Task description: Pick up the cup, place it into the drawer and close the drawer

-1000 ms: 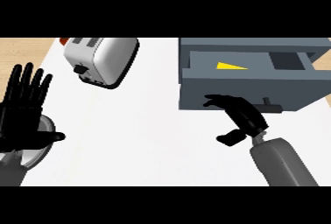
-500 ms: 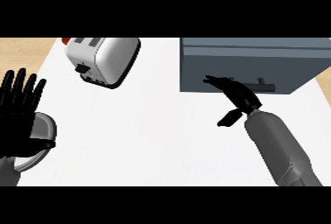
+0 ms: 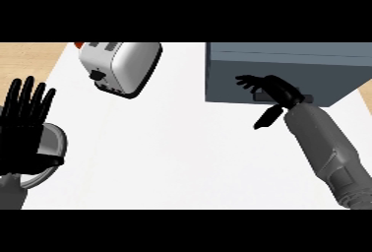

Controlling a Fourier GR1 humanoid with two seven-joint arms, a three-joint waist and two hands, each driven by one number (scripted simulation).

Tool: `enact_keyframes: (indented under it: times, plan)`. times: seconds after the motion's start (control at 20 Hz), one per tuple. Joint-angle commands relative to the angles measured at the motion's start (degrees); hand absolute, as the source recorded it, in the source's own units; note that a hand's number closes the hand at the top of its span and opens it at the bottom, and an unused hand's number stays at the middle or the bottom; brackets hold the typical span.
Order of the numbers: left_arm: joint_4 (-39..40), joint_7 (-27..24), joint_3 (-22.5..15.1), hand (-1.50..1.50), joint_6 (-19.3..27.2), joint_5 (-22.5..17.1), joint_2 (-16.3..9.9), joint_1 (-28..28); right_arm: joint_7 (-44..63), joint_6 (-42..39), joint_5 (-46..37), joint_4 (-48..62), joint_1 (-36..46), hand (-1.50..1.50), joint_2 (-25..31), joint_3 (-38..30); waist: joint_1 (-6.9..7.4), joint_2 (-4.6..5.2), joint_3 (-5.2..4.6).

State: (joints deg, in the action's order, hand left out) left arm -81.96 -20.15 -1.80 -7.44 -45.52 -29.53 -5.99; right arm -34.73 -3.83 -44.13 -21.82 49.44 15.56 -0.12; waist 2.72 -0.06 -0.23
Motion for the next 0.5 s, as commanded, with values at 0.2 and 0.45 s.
enact_keyframes:
  times: [0.2,0.45]
  plan:
    - [-0.1,-0.8,-1.0,-1.5,-0.9,1.8,1.5,0.2,2.0,1.8,-0.4,9.8,6.0,-1.5,3.3,-2.8,1.96,1.96,0.4]
    - [1.8,-0.1,-1.8,-1.5,0.9,3.4,2.6,-2.4,2.9,1.8,-0.2,10.9,8.1,-1.5,3.0,-3.3,1.69,2.13,0.41]
